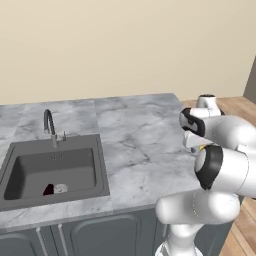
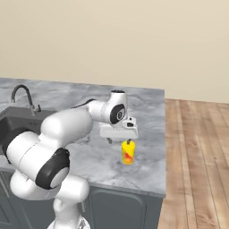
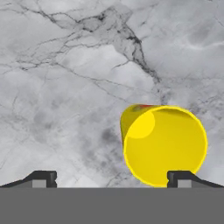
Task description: Pick the cup and strainer and place them in the sink. Then turn on the water.
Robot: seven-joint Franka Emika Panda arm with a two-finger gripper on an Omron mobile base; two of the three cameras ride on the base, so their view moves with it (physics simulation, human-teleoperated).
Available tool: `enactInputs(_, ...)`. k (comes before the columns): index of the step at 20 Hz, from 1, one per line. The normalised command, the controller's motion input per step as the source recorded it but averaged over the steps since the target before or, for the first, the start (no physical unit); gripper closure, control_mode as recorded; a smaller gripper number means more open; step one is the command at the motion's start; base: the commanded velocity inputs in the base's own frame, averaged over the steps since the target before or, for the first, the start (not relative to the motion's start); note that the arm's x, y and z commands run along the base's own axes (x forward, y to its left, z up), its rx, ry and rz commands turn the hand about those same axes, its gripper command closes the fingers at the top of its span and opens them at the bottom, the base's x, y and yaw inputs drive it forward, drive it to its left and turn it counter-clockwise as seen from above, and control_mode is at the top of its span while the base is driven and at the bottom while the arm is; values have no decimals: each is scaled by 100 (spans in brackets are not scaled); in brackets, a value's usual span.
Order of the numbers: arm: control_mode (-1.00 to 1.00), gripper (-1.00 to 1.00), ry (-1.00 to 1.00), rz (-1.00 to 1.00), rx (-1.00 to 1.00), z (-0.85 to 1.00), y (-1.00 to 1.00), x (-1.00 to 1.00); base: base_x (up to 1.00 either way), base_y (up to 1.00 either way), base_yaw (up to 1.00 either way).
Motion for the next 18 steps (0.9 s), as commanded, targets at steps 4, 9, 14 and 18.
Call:
enactInputs(4, -100, -100, 2, 0, 0, -15, -1, 0, 0, 0, 0)
enactInputs(9, -100, -100, 2, 0, 0, -16, 0, 0, 0, 0, 0)
enactInputs(14, -100, -100, 1, 0, 0, -16, -3, 4, 0, 0, 0)
enactInputs(18, -100, -100, 0, 0, 0, -12, -6, 4, 0, 0, 0)
